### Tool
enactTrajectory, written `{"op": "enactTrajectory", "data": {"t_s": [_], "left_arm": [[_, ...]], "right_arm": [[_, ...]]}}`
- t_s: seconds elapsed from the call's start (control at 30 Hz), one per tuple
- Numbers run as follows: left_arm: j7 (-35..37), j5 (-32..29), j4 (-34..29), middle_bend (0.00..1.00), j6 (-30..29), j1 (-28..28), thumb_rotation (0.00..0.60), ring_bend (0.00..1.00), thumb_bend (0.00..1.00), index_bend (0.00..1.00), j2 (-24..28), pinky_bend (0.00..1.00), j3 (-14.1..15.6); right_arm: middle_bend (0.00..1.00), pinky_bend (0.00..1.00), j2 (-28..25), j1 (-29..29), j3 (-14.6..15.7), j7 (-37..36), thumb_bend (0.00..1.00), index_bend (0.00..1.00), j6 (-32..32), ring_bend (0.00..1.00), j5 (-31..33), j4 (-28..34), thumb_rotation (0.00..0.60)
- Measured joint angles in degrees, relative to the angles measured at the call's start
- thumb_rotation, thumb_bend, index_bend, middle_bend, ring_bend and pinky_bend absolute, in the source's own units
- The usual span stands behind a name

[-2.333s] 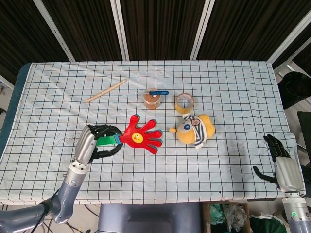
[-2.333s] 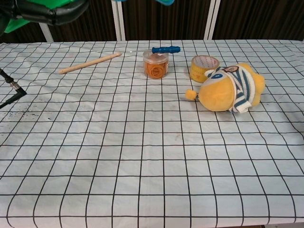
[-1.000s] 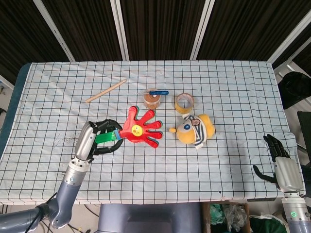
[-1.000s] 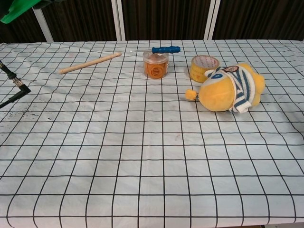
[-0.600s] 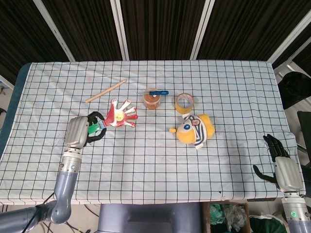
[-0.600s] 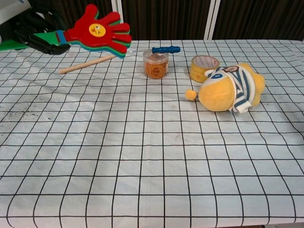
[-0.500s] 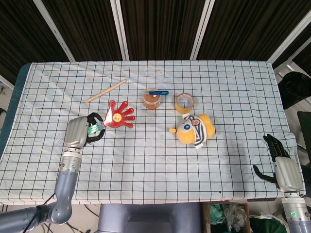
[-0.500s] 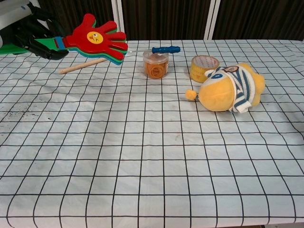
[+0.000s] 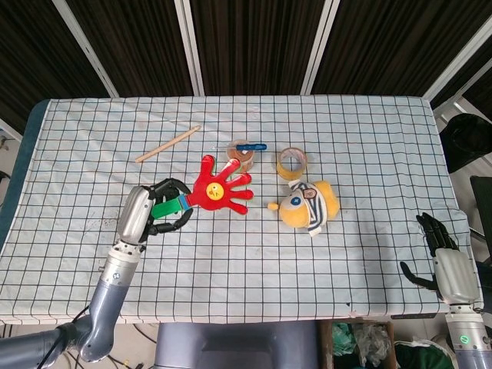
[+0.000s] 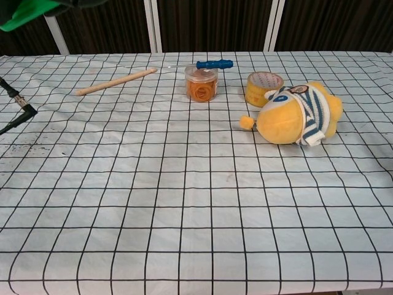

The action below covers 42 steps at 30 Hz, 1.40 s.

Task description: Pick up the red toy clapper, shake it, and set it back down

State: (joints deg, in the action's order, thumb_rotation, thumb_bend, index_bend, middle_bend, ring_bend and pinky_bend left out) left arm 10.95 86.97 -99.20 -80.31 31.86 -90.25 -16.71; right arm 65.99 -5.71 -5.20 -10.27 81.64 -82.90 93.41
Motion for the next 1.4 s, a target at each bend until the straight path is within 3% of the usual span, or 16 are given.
{"op": "enactTrajectory", "data": {"t_s": [0.13, 0.23, 0.4, 0.63, 0.73, 0.9, 1.13, 1.4], "left_arm": [[6.42, 8.21, 5.74, 0.81, -4.06, -0.16, 0.6, 0.69, 0.52, 0.73, -0.75, 0.89, 1.75], [5.29, 7.28, 6.37, 0.81, -3.02, -0.17, 0.6, 0.69, 0.52, 0.73, -0.39, 0.89, 2.01], [-4.48, -3.01, 3.24, 0.81, 1.43, -0.28, 0.6, 0.69, 0.52, 0.73, 0.62, 0.89, 1.63], [-26.32, -24.25, -1.14, 0.8, 7.24, 0.66, 0.6, 0.69, 0.52, 0.73, 1.82, 0.89, 0.14], [-29.02, -28.45, -1.27, 0.8, 10.45, 1.59, 0.6, 0.68, 0.52, 0.72, 1.92, 0.89, -0.24], [-25.47, -26.46, 1.55, 0.79, 16.58, 3.27, 0.6, 0.67, 0.52, 0.7, 2.33, 0.88, 0.64], [-20.71, -18.17, 8.9, 0.77, 21.85, 5.77, 0.6, 0.65, 0.5, 0.69, 2.34, 0.87, 4.16], [-25.14, -18.98, 11.39, 0.69, 23.83, 7.23, 0.6, 0.59, 0.42, 0.63, 2.42, 0.81, 5.95]], "right_arm": [[0.0, 0.18, 0.0, 0.02, 0.03, -0.02, 0.26, 0.0, -0.03, 0.0, 0.03, 0.07, 0.6], [0.0, 0.18, -0.03, 0.03, 0.02, -0.02, 0.26, 0.0, -0.08, 0.0, 0.14, 0.18, 0.6], [0.0, 0.18, -0.11, 0.04, -0.02, -0.07, 0.26, 0.0, -0.21, 0.0, 0.35, 0.32, 0.6], [0.0, 0.18, -0.14, 0.02, -0.03, -0.07, 0.26, 0.0, -0.33, 0.0, 0.45, 0.33, 0.6], [0.0, 0.18, -0.14, 0.0, -0.06, -0.02, 0.26, 0.0, -0.37, 0.0, 0.5, 0.32, 0.6], [0.0, 0.18, -0.16, 0.01, -0.08, -0.13, 0.26, 0.0, -0.53, 0.0, 0.71, 0.44, 0.6], [0.0, 0.18, -0.23, -0.01, -0.14, -0.28, 0.26, 0.0, -0.67, 0.0, 0.89, 0.47, 0.6], [0.0, 0.18, -0.28, -0.04, -0.1, -0.31, 0.26, 0.0, -0.8, 0.0, 0.89, 0.51, 0.6]]}}
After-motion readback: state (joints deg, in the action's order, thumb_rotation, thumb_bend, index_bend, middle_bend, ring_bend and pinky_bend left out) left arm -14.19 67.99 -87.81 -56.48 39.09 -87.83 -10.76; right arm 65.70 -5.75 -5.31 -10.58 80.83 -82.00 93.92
